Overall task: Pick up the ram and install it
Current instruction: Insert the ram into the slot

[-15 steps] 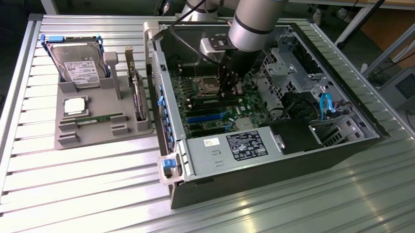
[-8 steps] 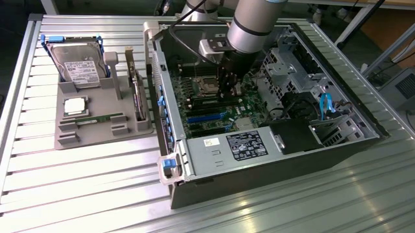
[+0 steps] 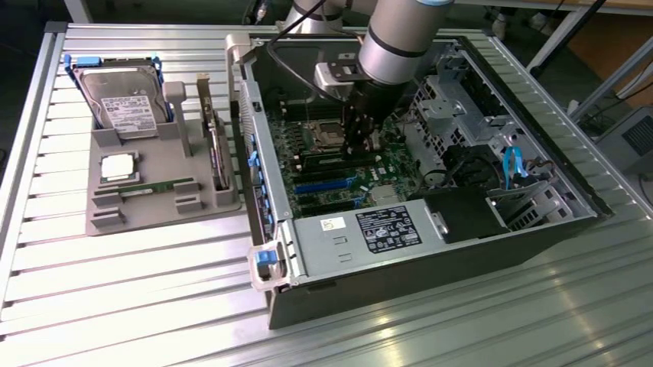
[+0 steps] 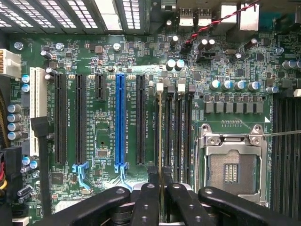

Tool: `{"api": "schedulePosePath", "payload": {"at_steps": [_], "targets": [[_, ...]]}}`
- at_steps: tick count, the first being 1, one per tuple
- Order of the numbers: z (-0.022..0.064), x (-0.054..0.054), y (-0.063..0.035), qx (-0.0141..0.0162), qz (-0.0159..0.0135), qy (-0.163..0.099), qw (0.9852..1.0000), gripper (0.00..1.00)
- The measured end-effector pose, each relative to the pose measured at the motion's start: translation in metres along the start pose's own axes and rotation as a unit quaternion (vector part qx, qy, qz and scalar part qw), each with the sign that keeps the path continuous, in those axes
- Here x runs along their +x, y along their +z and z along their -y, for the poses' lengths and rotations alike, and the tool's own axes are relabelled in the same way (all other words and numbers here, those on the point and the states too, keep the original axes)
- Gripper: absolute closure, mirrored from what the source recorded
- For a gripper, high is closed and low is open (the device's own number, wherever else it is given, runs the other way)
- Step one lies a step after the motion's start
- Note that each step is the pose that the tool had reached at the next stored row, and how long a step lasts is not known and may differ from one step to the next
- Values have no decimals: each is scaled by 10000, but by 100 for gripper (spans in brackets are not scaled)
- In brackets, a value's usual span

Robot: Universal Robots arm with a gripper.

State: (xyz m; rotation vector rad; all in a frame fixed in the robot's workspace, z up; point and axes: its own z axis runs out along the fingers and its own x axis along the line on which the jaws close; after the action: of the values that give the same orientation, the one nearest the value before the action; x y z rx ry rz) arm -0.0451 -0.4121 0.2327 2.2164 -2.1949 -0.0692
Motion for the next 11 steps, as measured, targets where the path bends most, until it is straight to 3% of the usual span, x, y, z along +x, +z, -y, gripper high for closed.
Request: {"api": "schedulePosePath", "payload": {"at_steps": [8, 10, 11], "targets": [[1, 1, 24, 0, 0, 53, 10000, 87], [1, 0, 26, 1, 2, 53, 10000, 86], [1, 0, 26, 0, 2, 53, 10000, 80]]}}
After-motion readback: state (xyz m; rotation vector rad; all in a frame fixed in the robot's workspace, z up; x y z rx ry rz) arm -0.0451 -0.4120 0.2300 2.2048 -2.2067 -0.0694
